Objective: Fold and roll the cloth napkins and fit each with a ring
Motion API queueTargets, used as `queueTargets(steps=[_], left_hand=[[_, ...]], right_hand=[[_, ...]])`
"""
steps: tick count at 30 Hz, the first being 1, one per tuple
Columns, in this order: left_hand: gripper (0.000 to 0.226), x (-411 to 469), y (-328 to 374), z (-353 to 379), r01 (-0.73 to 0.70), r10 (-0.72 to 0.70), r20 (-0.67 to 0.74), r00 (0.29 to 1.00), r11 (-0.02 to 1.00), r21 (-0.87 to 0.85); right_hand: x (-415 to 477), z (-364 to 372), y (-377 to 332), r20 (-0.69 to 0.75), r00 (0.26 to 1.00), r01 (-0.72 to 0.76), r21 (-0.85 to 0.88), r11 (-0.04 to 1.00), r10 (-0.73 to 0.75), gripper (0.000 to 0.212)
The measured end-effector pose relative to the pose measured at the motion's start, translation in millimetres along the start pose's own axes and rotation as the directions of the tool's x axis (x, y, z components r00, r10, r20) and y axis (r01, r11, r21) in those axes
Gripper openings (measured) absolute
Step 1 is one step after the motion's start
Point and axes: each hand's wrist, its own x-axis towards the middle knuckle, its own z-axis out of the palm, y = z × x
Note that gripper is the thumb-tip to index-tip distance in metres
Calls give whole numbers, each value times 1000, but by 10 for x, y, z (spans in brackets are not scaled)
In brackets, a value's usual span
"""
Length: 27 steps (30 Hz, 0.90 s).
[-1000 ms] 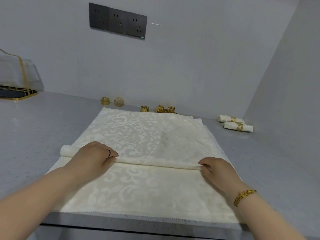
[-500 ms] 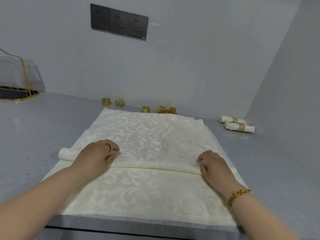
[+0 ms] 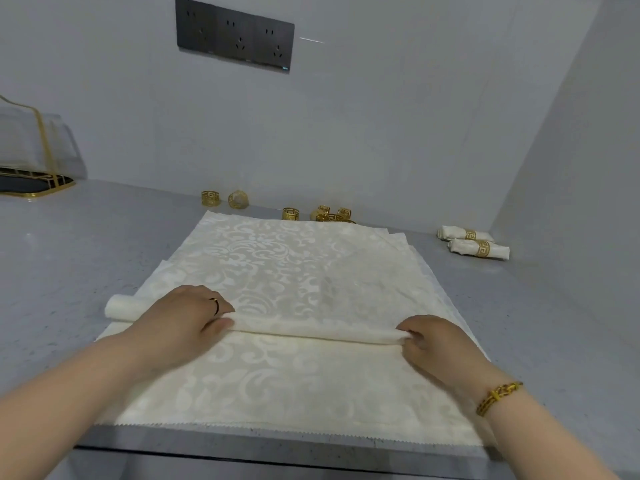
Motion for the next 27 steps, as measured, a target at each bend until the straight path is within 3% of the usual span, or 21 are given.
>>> queueTargets(steps=[2, 5, 7, 11, 14, 16, 18, 20, 25, 27], left_hand=[[65, -40, -1, -44, -2, 4, 79, 997, 1000, -25], [21, -46, 20, -79, 91, -70, 268, 961, 994, -66], [17, -19, 19, -66, 151, -114, 279, 954, 982, -112], [28, 76, 57, -34, 201, -193, 135, 972, 979, -45], [20, 126, 60, 12, 164, -165, -40, 986, 986, -18], [9, 130, 46, 39, 102, -102, -100, 990, 995, -4], [21, 74, 33, 21, 32, -32, -50, 998, 999, 15], [34, 0, 3, -4, -31, 31, -15, 999, 999, 32], [71, -9, -26, 20, 51, -50, 39, 998, 999, -13], [69, 70, -44, 57, 113, -112, 24, 993, 990, -80]], right_hand=[[-28, -53, -2, 92, 995, -32, 76, 997, 25, 16], [-19, -75, -1, 175, 984, -57, 87, 995, 41, 13], [25, -52, 3, 188, 979, -97, 94, 991, 78, 14], [93, 12, -34, 88, 989, -122, 50, 991, 118, 15], [120, 77, -91, -34, 992, -127, -43, 991, 125, 27], [114, 112, -125, -158, 987, -12, -92, 996, -3, 29], [83, 127, -113, -217, 967, 110, -103, 989, -130, 24], [5, 103, -146, -168, 968, 167, -121, 979, -186, 17], [-47, 84, -143, -70, 984, 150, -157, 976, -162, 32], [57, 89, -153, -81, 992, 86, -101, 991, -95, 35]])
